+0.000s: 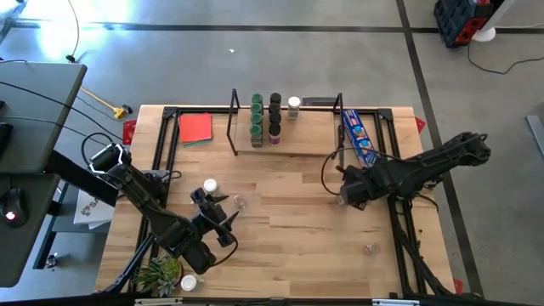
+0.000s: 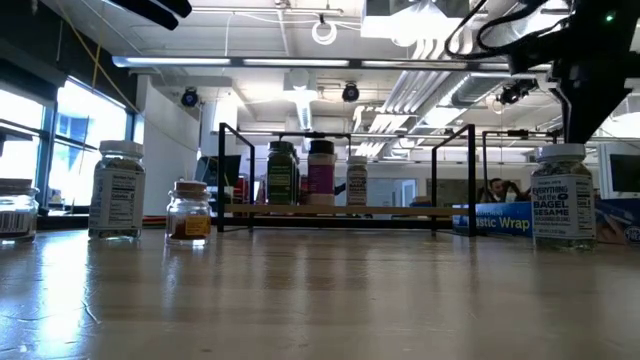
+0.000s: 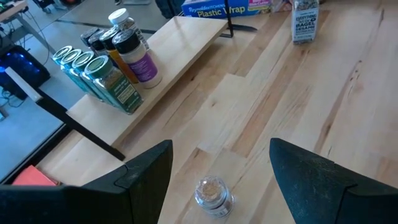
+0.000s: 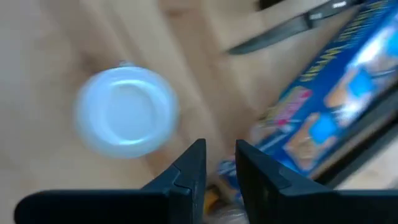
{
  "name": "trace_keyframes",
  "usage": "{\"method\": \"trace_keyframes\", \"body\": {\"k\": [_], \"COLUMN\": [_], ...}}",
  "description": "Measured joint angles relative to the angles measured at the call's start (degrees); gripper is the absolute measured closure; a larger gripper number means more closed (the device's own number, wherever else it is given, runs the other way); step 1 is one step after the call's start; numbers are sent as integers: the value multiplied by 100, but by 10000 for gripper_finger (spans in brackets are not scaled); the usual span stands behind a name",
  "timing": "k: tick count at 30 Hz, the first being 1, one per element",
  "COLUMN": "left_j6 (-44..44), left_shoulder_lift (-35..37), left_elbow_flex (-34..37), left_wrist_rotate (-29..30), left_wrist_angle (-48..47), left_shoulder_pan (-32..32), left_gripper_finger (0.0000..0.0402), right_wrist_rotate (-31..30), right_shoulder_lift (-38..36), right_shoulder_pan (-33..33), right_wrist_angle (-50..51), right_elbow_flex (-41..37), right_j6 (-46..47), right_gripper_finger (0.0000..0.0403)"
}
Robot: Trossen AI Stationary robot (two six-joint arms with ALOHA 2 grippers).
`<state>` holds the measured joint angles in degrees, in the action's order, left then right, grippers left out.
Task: Shelf spices
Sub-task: Put the top right white seasoning bottle on the shelf aligned with the other white seasoning bottle
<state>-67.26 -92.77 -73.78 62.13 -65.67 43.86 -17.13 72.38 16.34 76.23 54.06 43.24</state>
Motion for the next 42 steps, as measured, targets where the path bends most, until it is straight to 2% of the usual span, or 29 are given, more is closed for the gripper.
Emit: {"method": "trace_keyframes", "body": {"k": [6,11,14,18,21,24,37,39,42], "left_j6": [1,31,33,34,44,76,152,153,151], "left_shoulder_lift": [0,0,0,0,0,0,0,0,0], "left_elbow_flex": [0,0,0,0,0,-2,-2,-2,-2], "left_wrist_rotate": [-2,0,11,14,15,17,24,24,24], "left_wrist_angle": [2,0,0,1,-6,-31,-37,-37,-42], "left_shoulder_pan": [0,-2,-2,-2,-2,-2,4,4,4], "left_gripper_finger": [140,140,140,140,140,140,140,140,140], "right_wrist_rotate": [67,579,1023,1663,1798,1618,1408,1410,1410], "right_shoulder_lift": [-36,-68,-70,-14,109,220,1010,1103,1183], "right_shoulder_pan": [-284,-655,-855,-974,-1001,-1010,-983,-983,-983], "right_wrist_angle": [498,490,138,-562,-677,-532,-475,-483,-509], "right_elbow_flex": [225,524,632,606,597,597,592,590,590], "right_j6": [1268,840,555,327,344,589,834,824,793], "right_gripper_finger": [325,310,273,196,138,108,102,111,145]}}
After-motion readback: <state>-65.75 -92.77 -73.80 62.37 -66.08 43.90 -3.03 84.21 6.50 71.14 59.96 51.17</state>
